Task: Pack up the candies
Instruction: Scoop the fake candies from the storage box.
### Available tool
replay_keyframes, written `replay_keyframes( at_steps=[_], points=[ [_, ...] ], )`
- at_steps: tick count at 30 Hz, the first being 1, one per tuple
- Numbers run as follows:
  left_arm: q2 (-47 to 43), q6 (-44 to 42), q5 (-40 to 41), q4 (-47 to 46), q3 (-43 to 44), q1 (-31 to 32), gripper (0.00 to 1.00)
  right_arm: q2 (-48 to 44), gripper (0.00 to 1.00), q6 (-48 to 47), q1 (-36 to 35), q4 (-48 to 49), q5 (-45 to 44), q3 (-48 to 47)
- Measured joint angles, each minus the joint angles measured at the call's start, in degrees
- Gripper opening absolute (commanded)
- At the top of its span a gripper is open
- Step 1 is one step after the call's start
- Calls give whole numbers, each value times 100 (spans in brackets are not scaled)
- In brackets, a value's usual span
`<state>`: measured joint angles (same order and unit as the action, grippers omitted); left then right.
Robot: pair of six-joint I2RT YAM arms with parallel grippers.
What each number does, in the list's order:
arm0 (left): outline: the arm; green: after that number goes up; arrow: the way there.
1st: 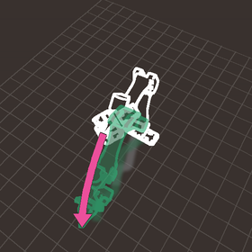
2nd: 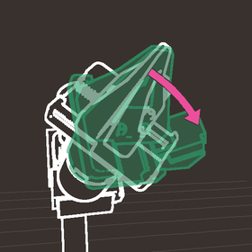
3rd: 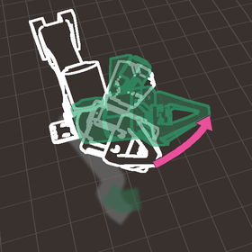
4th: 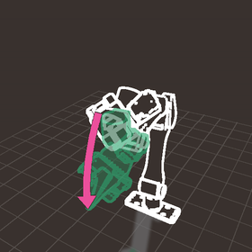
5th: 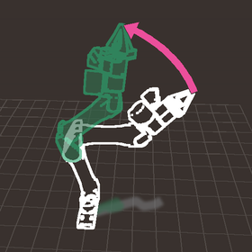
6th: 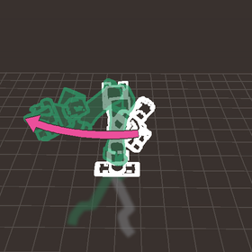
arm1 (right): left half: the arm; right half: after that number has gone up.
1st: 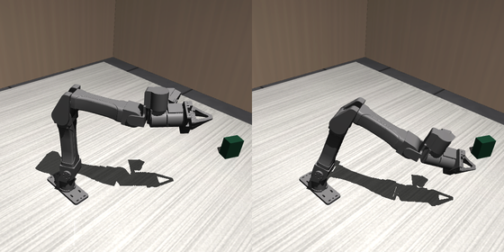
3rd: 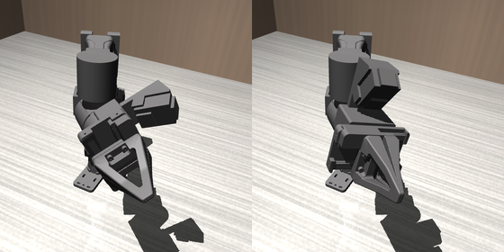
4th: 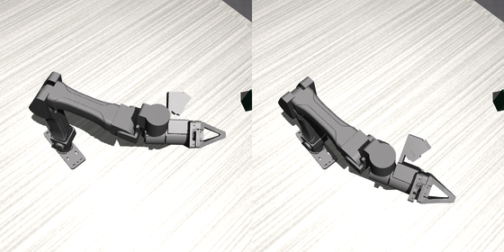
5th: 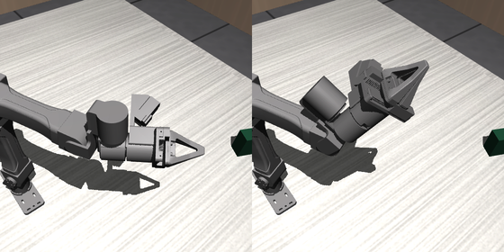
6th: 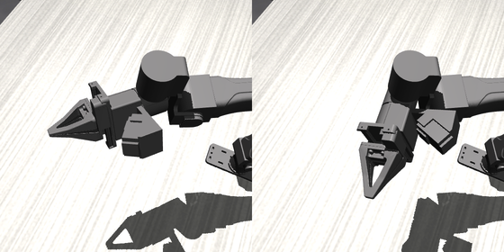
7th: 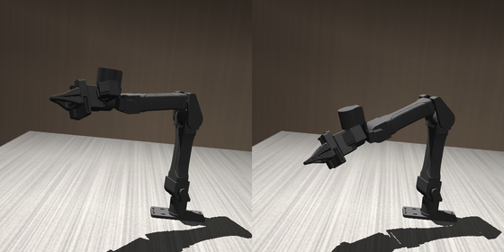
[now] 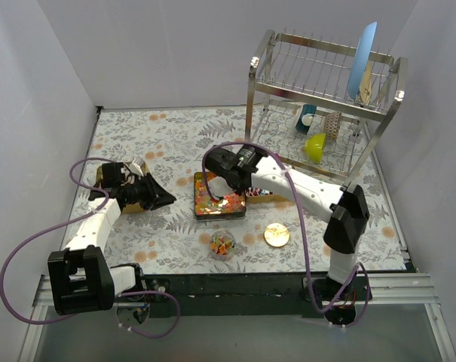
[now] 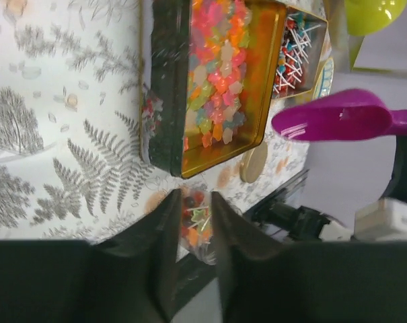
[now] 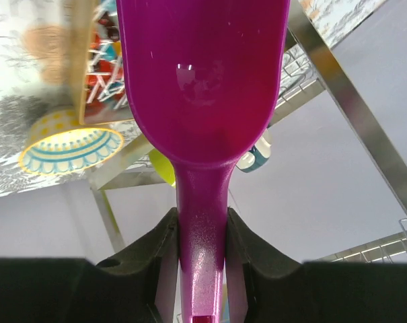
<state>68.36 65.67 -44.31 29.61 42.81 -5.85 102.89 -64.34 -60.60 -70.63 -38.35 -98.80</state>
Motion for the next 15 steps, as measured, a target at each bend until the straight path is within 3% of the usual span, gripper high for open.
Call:
replay_keyframes(
  at_steps=[5, 15],
  points=[
    [-44, 485, 48, -79, -647, 0, 0, 796, 1, -568, 411, 424, -374, -483],
    [160, 901, 90, -323, -1115, 90, 0, 1543, 1, -1309, 420, 964, -756, -577]
  ],
)
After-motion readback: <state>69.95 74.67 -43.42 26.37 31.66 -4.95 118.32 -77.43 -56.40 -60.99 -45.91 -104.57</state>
